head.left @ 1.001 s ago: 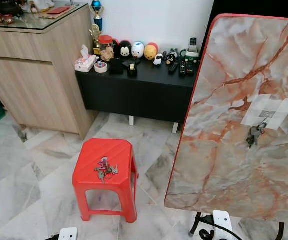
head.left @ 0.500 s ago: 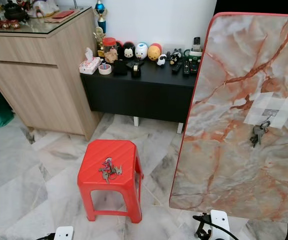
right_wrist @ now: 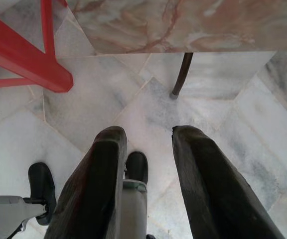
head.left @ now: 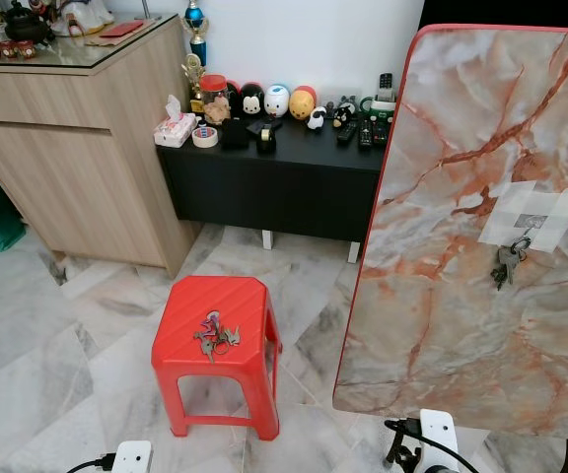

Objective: Hang keys on a hook

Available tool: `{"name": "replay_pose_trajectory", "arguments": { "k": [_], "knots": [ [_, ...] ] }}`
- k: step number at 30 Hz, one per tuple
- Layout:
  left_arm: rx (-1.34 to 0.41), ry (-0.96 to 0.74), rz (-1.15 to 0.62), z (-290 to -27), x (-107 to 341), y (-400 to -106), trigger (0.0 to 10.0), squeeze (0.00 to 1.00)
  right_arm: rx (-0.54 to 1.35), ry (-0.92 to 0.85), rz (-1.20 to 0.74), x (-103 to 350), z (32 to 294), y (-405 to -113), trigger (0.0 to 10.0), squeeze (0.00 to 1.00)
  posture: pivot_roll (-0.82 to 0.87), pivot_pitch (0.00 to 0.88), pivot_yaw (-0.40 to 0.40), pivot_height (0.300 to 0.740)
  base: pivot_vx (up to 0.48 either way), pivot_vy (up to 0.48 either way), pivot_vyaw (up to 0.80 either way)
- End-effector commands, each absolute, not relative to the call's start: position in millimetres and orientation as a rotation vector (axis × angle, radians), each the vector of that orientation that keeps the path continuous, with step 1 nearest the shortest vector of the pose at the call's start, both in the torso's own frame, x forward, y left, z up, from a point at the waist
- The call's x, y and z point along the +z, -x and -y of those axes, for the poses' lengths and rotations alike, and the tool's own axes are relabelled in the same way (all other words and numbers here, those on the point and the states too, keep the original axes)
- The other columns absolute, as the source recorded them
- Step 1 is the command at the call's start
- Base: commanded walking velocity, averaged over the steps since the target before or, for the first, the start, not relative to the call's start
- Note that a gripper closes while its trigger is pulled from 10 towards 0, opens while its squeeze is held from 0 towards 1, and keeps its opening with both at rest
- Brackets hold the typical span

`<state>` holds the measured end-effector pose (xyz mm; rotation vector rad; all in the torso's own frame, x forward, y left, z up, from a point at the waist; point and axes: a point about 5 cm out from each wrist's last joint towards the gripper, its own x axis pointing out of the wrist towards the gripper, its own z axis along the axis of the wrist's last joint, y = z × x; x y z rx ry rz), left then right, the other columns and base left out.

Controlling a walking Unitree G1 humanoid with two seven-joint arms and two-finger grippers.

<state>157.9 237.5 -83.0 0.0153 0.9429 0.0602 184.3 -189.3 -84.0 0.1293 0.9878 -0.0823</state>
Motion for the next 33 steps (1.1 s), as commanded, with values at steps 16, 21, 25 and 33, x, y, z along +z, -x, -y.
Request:
{"name": "replay_pose_trajectory", "arguments": {
  "k": [16,21,25,33],
  "knots": [
    [0.053,-0.011,-0.991,-234.1,-88.6,-147.2,10.0,0.00,-0.075,-0.129,-0.998,-85.4,194.3,-179.5,10.0,0.00,0.05,0.000,-0.033,0.740,0.000,0.265,0.00],
    [0.048,-0.014,-0.994,-234.4,-88.8,-146.6,10.0,0.00,-0.049,-0.118,-0.999,-85.3,193.6,-179.7,10.0,0.00,0.04,0.000,-0.030,0.740,0.000,0.452,0.00],
    [0.046,-0.015,-0.997,-234.5,-88.9,-146.2,10.0,0.00,-0.057,-0.125,-0.998,-85.5,193.6,-179.2,10.0,0.00,0.04,0.000,-0.026,0.740,0.000,0.458,0.00],
    [0.039,-0.016,-1.002,-233.5,-89.8,-144.3,10.0,0.00,-0.054,-0.121,-1.001,-86.1,194.5,-177.5,10.0,0.00,0.04,0.000,-0.027,0.740,0.000,0.458,0.00]
  ]
}}
